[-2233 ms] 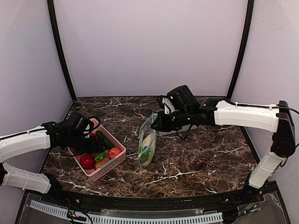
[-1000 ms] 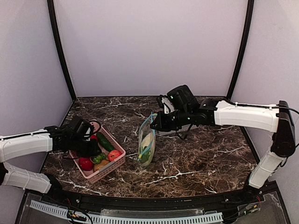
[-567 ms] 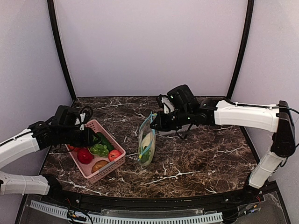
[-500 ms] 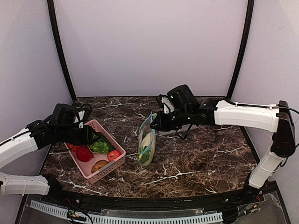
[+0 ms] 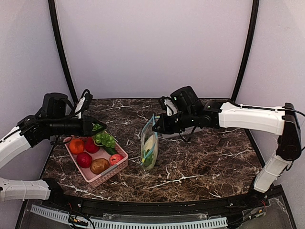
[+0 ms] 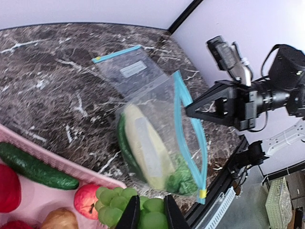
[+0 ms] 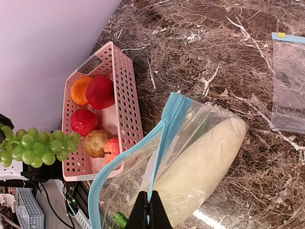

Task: Place the food in the zip-top bag and seal the zipper
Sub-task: Pick up the fake fruit from the bin, then place the fake fruit in the zipper food storage bag.

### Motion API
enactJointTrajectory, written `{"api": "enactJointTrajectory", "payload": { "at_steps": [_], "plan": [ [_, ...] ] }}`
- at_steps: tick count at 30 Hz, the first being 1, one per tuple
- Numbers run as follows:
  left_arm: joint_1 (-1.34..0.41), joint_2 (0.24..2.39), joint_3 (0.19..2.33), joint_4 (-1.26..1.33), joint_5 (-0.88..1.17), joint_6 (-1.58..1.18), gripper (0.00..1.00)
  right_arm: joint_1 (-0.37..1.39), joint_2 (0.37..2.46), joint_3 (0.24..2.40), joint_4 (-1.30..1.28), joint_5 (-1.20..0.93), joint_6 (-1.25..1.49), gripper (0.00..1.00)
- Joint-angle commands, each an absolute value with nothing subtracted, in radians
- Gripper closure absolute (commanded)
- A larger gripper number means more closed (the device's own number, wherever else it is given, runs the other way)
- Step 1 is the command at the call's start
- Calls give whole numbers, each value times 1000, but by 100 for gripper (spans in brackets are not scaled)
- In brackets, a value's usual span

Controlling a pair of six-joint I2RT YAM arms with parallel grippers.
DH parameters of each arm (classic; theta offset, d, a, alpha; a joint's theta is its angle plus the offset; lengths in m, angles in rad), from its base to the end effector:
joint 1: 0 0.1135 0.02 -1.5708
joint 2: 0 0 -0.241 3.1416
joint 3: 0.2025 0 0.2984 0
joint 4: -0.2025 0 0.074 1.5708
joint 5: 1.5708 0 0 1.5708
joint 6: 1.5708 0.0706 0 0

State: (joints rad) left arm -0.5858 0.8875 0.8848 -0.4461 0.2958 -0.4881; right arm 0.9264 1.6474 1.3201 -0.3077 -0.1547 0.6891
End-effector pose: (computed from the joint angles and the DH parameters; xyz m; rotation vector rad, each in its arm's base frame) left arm 0.2285 -0.1763 0.2982 0.3032 2.1179 -0.9574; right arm 0.2618 0.3665 0.2314 -0.3789 2.3811 1.0089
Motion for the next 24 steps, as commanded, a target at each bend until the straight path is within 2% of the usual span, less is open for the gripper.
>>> {"api": "enactJointTrajectory", "payload": {
  "at_steps": [1,6,14,24],
  "plan": [
    [-584,919,959,-328,474,-425,91,926,1660,1368,-279,-180,673,100],
    [-621,994,1036,-211,556,-413,91,935,1674,1382,-282,-185,671,100],
    [-756,1102,1111,-92,490,-345,91,947,1690,1406,-293,-190,668,100],
    [-787,1200,1105,-29,453,-290,93,957,1690,1419,-306,-181,667,100]
  ]
}}
